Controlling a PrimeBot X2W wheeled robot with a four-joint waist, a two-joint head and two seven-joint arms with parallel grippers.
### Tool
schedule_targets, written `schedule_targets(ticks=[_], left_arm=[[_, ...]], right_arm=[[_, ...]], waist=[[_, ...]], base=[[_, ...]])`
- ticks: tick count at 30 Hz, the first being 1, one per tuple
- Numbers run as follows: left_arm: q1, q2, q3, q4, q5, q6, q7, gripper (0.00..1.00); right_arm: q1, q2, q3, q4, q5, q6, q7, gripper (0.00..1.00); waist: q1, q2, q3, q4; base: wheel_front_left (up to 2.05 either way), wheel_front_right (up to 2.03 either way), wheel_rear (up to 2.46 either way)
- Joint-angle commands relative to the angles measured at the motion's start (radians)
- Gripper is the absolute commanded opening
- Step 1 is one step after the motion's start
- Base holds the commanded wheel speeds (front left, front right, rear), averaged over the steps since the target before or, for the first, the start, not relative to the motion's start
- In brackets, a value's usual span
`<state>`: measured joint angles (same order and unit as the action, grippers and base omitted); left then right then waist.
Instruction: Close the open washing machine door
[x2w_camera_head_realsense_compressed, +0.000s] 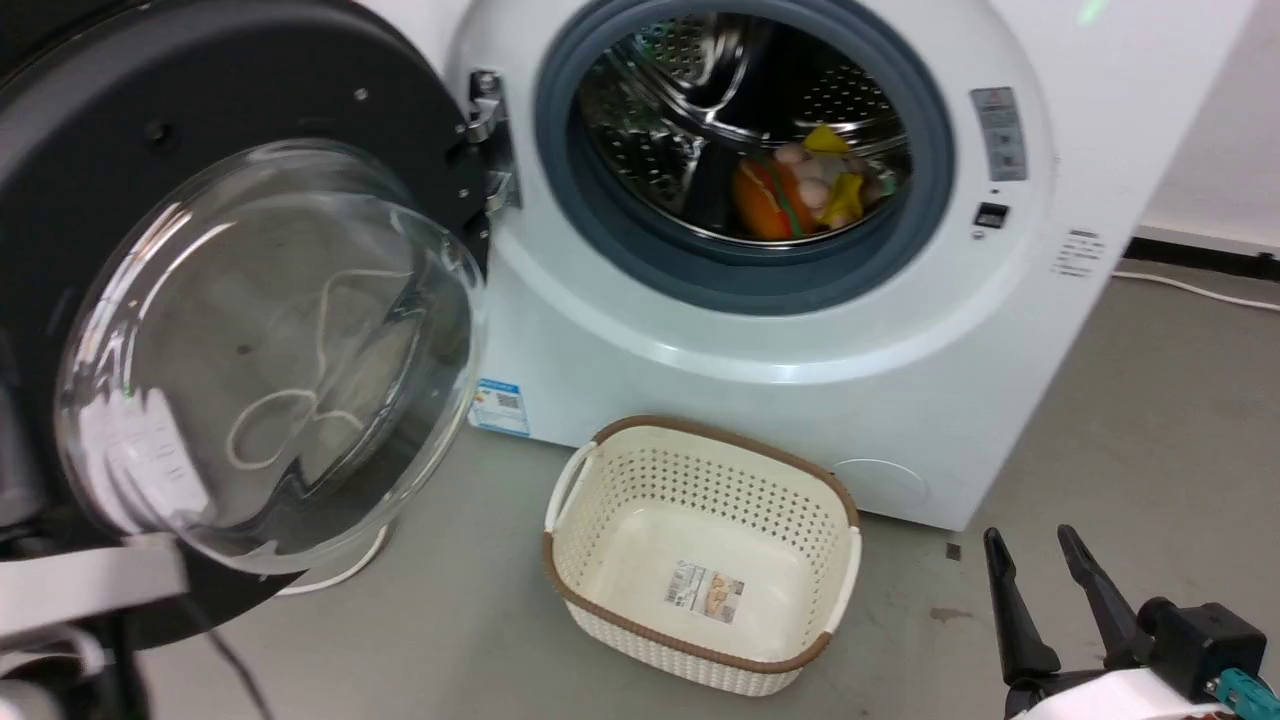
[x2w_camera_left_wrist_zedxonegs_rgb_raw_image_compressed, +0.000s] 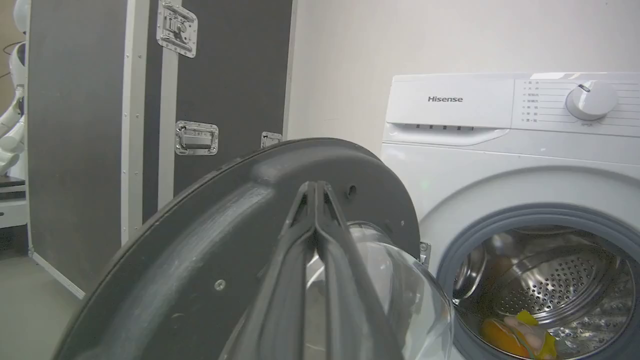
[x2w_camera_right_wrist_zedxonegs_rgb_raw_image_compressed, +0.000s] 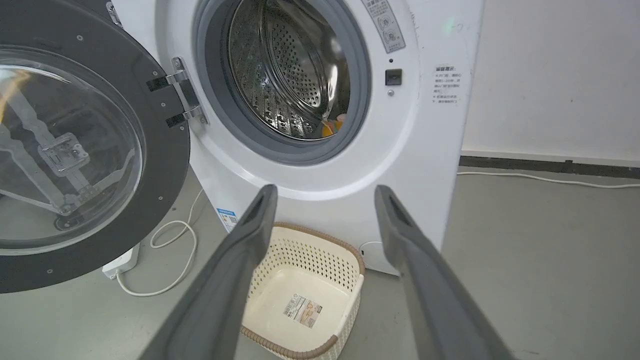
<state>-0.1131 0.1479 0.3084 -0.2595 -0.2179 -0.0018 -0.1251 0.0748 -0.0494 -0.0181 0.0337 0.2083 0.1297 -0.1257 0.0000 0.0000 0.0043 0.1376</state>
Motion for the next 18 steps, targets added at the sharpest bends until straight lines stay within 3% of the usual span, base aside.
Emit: schedule_targets(ticks=[1, 10, 18], left_arm=[[-0.017, 0.008, 0.029, -0.008, -0.014, 0.005, -0.010, 0.00], [-0.027, 0.039, 0.222, 0.082, -0.081, -0.005, -0.029, 0.00], [-0.063, 0.157, 0.280, 0.312, -0.122, -0.037, -0.019, 0.00]], right_arm=[[0.013, 0.000, -0.003, 0.004, 0.015, 0.001, -0.009, 1.00], [0.003, 0.000, -0.012, 0.008, 0.035, 0.001, -0.028, 1.00], [-0.023, -0.001, -0.018, 0.009, 0.032, 0.001, -0.045, 1.00]], waist=[[0.0000, 0.0000, 0.007, 0.015], [0.0000, 0.0000, 0.049, 0.079], [0.0000, 0.0000, 0.112, 0.113]], base=[[0.00, 0.00, 0.00], [0.00, 0.00, 0.00], [0.00, 0.00, 0.00]])
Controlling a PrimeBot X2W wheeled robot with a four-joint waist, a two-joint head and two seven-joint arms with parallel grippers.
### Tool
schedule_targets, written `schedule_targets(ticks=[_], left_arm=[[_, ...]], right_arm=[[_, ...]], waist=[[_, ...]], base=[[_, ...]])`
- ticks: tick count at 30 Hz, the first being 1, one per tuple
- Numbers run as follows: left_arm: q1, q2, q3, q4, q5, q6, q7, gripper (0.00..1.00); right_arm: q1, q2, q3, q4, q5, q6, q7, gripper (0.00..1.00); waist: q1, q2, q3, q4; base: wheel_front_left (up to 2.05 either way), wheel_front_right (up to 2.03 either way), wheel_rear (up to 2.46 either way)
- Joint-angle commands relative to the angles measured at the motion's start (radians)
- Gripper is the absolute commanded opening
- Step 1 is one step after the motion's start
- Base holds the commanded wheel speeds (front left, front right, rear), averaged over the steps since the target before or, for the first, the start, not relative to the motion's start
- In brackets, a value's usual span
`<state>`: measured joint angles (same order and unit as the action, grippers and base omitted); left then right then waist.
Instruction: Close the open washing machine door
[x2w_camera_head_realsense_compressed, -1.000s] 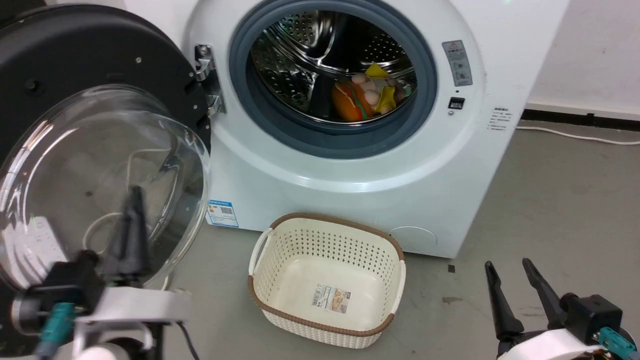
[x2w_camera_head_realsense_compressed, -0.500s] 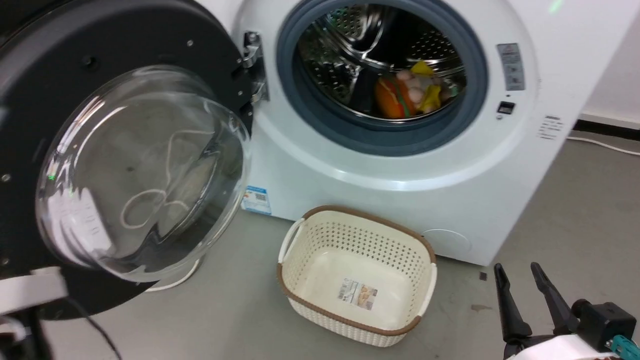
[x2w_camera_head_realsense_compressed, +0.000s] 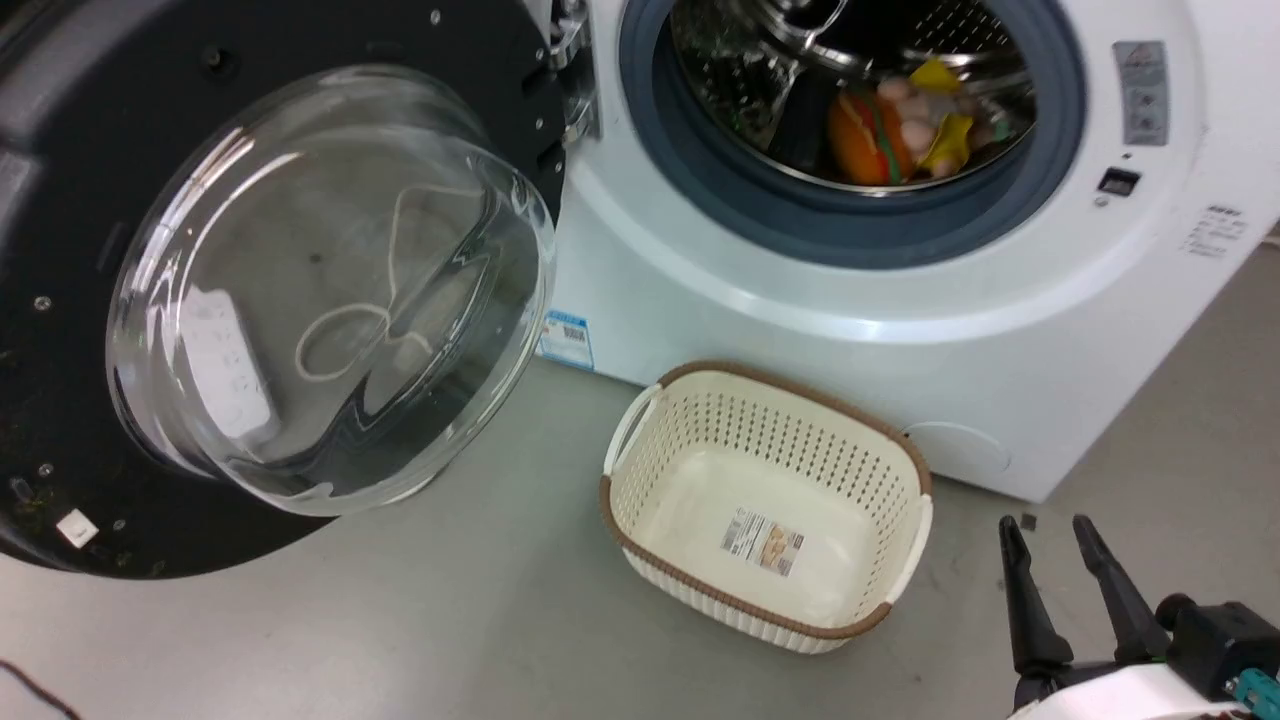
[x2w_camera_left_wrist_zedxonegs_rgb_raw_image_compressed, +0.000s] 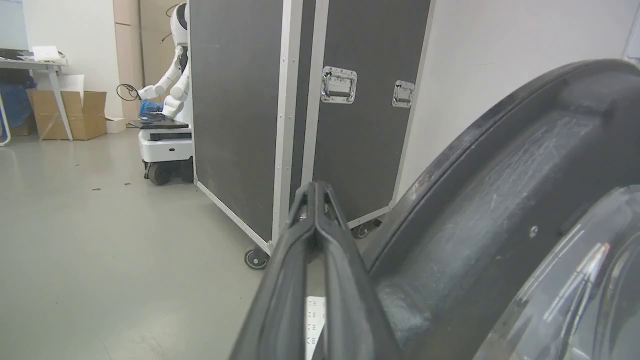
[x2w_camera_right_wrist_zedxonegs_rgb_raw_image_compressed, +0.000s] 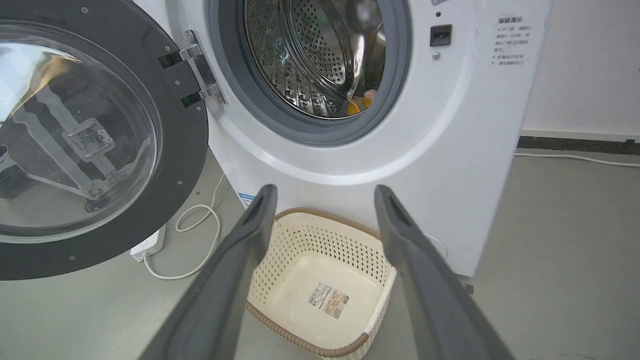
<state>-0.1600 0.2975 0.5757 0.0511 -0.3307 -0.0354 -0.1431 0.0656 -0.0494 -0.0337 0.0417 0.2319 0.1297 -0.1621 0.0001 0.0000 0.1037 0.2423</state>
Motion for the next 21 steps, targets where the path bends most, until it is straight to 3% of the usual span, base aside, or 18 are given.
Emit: schedule_targets(ticks=[1, 11, 13, 16, 21], left_arm=[[-0.022, 0.027, 0.011, 0.033, -0.013, -0.009, 0.008, 0.00], [-0.119, 0.196, -0.093, 0.264, -0.061, -0.055, 0.130, 0.00], [-0.148, 0.281, -0.183, 0.336, -0.115, -0.065, 0.196, 0.00], [-0.138, 0.317, -0.243, 0.329, -0.168, -0.068, 0.227, 0.00], [-0.081, 0.415, -0.373, 0.271, -0.349, -0.073, 0.275, 0.00]], right_arm=[[-0.017, -0.001, -0.003, 0.002, 0.007, 0.001, -0.010, 1.00], [-0.044, -0.001, -0.007, -0.001, -0.013, 0.001, -0.029, 1.00], [-0.060, -0.001, 0.003, 0.000, -0.009, 0.001, -0.040, 1.00], [-0.062, -0.001, 0.002, 0.003, -0.003, 0.001, -0.044, 1.00], [-0.062, -0.001, -0.009, 0.009, 0.014, 0.001, -0.054, 1.00]], waist=[[-0.0001, 0.0000, 0.022, 0.011], [-0.0001, 0.0000, 0.105, 0.028], [-0.0001, 0.0000, 0.137, 0.028], [-0.0001, 0.0000, 0.143, 0.031], [-0.0001, 0.0000, 0.148, 0.048]], base=[[0.00, 0.00, 0.00], [0.00, 0.00, 0.00], [0.00, 0.00, 0.00], [0.00, 0.00, 0.00], [0.00, 0.00, 0.00]])
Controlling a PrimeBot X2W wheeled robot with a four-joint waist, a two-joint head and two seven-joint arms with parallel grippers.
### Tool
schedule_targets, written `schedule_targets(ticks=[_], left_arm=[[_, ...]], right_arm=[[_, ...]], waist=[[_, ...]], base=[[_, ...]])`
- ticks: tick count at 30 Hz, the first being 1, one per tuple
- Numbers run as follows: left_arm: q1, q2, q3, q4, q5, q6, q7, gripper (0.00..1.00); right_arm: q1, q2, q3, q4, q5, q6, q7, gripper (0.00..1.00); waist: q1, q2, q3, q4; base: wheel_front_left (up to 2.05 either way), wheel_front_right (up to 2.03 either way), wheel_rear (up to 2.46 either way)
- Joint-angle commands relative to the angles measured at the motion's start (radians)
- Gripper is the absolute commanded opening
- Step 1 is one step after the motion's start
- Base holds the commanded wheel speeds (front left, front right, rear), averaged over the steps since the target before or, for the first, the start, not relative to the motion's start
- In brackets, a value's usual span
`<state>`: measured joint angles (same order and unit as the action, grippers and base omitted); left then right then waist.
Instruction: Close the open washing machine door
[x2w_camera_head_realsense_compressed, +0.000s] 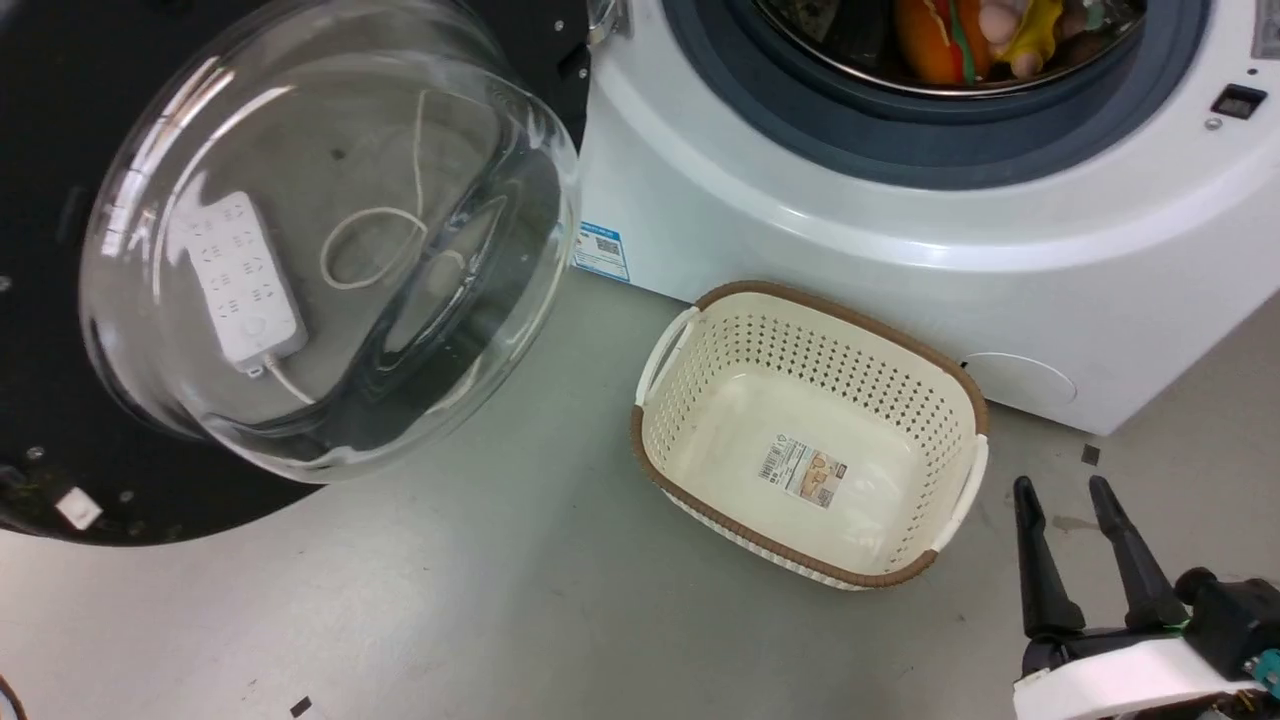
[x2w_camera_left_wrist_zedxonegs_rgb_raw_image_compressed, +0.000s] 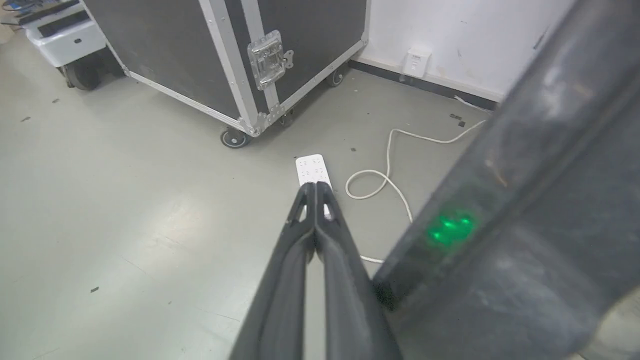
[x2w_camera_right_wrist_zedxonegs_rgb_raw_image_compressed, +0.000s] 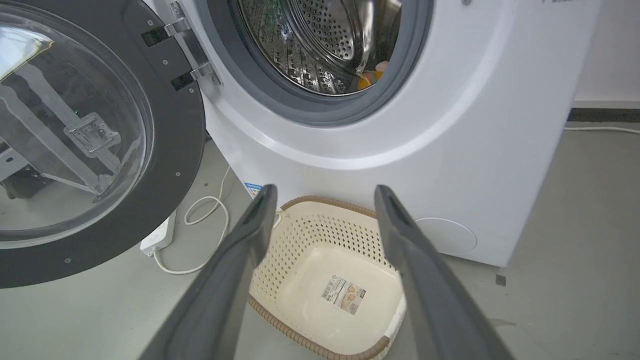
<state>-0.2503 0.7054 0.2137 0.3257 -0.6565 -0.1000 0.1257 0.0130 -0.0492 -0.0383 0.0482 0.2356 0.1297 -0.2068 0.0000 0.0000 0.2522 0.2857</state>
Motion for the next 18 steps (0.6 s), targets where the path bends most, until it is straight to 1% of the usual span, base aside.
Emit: schedule_targets(ticks=[1, 8, 18], left_arm=[[0.023, 0.028, -0.033, -0.014, -0.062, -0.009, 0.018, 0.00], [0.086, 0.144, -0.140, -0.075, -0.284, -0.017, 0.055, 0.00], [0.184, 0.295, -0.316, -0.242, -0.475, -0.027, -0.012, 0.00]], right_arm=[[-0.009, -0.001, -0.007, 0.004, 0.014, 0.001, -0.012, 1.00], [-0.013, -0.001, -0.009, 0.017, 0.047, 0.001, -0.026, 1.00], [0.009, -0.001, -0.026, 0.036, 0.109, 0.001, -0.047, 1.00]], waist=[[0.0000, 0.0000, -0.001, 0.009], [0.0000, 0.0000, -0.020, 0.042], [0.0000, 0.0000, -0.063, 0.077]], base=[[0.00, 0.00, 0.00], [0.00, 0.00, 0.00], [0.00, 0.00, 0.00]])
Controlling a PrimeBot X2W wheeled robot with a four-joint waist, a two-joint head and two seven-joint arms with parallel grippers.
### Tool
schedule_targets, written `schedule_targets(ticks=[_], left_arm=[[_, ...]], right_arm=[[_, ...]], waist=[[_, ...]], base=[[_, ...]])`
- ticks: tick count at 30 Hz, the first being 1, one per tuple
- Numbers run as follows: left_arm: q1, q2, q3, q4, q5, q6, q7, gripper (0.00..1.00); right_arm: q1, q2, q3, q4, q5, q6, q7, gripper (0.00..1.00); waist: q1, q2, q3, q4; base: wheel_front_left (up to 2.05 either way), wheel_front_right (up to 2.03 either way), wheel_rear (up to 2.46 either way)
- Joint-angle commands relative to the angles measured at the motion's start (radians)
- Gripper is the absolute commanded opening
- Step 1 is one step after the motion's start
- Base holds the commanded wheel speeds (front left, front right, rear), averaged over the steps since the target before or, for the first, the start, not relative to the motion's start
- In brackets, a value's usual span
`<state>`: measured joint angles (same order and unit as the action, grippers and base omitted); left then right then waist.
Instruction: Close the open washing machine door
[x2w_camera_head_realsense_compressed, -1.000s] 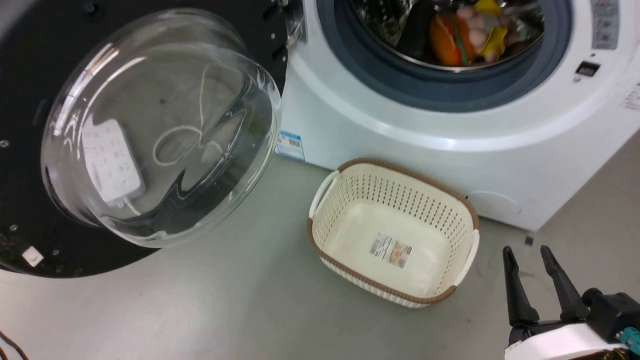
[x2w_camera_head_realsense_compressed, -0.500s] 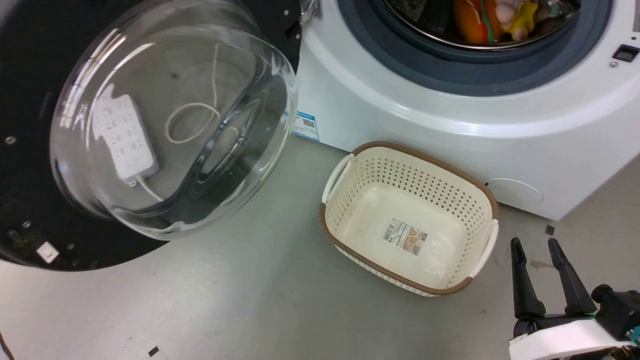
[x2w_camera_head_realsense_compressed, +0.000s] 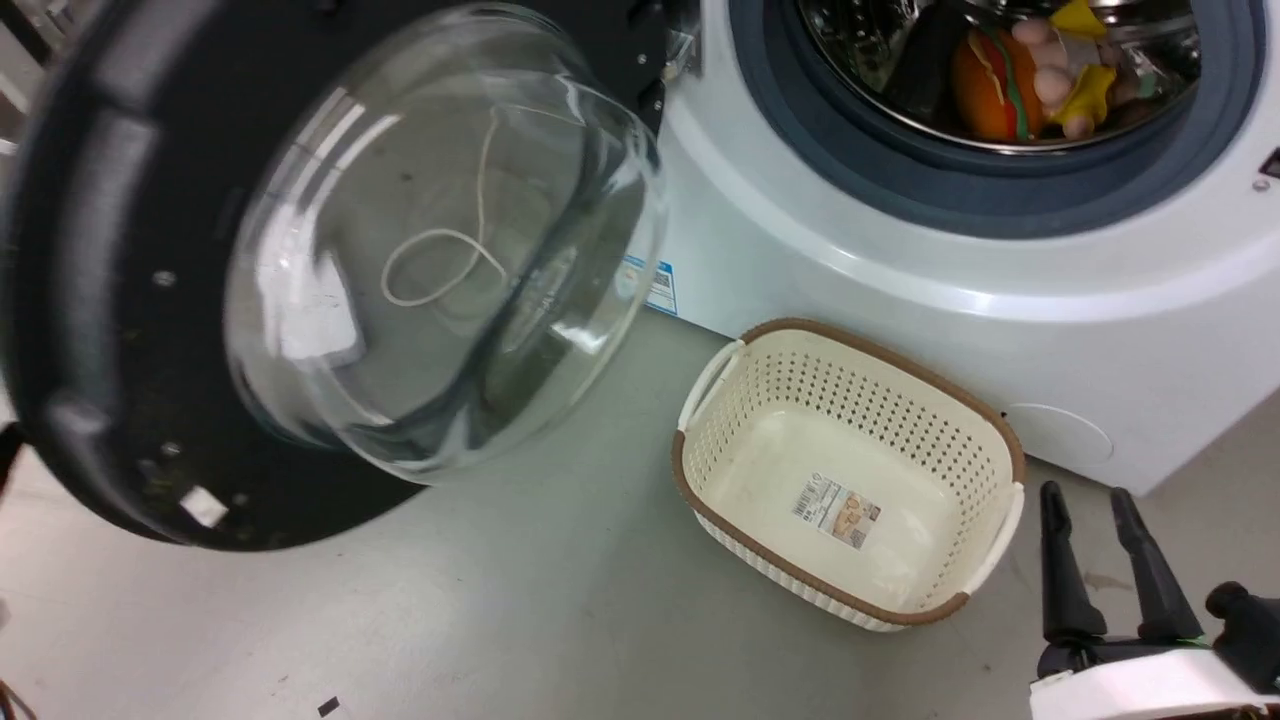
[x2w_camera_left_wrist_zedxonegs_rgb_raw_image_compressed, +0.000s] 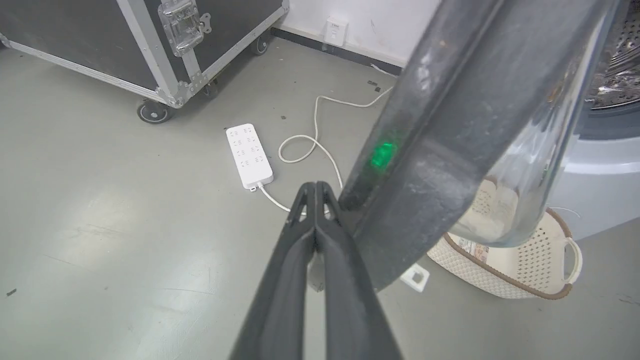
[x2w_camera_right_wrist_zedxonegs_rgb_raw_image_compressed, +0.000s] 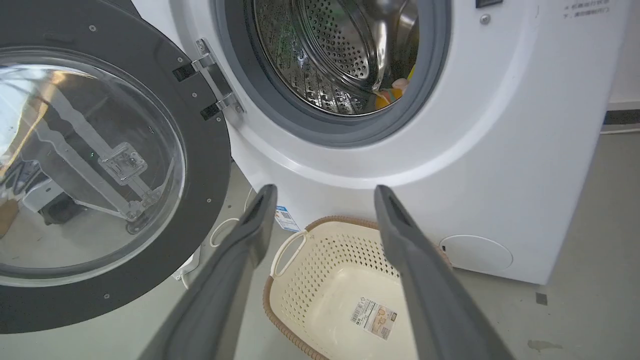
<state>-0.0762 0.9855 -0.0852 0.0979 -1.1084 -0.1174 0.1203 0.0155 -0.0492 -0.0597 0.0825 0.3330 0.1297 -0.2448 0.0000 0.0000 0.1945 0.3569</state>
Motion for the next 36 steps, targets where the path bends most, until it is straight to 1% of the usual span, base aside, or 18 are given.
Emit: schedule_targets(ticks=[1, 4, 9, 18, 22, 27, 31, 36], left_arm=[[0.015, 0.026, -0.035, -0.028, -0.040, -0.010, -0.014, 0.00], [0.018, 0.056, -0.090, -0.069, -0.080, -0.013, -0.034, 0.00], [0.000, 0.064, -0.206, -0.173, -0.081, -0.013, -0.061, 0.00], [-0.090, 0.058, -0.443, -0.359, -0.010, -0.013, -0.086, 0.00], [-0.153, 0.029, -0.548, -0.424, 0.032, -0.013, -0.085, 0.00], [-0.236, -0.031, -0.662, -0.460, 0.073, -0.013, -0.077, 0.00], [-0.305, -0.088, -0.731, -0.456, 0.096, -0.013, -0.081, 0.00], [-0.381, -0.180, -0.788, -0.402, 0.110, -0.013, -0.102, 0.00]], right_arm=[[0.009, -0.001, -0.008, 0.002, 0.015, 0.001, -0.011, 1.00], [0.014, -0.001, -0.016, 0.003, 0.024, 0.001, -0.017, 1.00], [0.018, -0.001, -0.020, 0.003, 0.029, 0.001, -0.017, 1.00], [0.027, -0.001, -0.026, 0.010, 0.046, 0.001, -0.017, 1.00], [0.027, -0.001, -0.042, 0.007, 0.051, 0.001, -0.017, 1.00], [0.024, -0.001, -0.071, 0.003, 0.054, 0.001, -0.017, 1.00], [0.024, -0.001, -0.091, -0.003, 0.056, 0.001, -0.017, 1.00], [0.022, -0.001, -0.104, -0.010, 0.059, 0.001, -0.017, 1.00]], waist=[[0.0000, 0.0000, -0.008, 0.010], [0.0000, 0.0000, -0.017, 0.015], [0.0000, 0.0000, -0.034, 0.001], [0.0000, 0.0000, -0.061, -0.038], [0.0000, 0.0000, -0.069, -0.064], [0.0000, 0.0000, -0.078, -0.105], [0.0000, 0.0000, -0.080, -0.146], [0.0000, 0.0000, -0.072, -0.203]], base=[[0.00, 0.00, 0.00], [0.00, 0.00, 0.00], [0.00, 0.00, 0.00], [0.00, 0.00, 0.00], [0.00, 0.00, 0.00], [0.00, 0.00, 0.00], [0.00, 0.00, 0.00], [0.00, 0.00, 0.00]])
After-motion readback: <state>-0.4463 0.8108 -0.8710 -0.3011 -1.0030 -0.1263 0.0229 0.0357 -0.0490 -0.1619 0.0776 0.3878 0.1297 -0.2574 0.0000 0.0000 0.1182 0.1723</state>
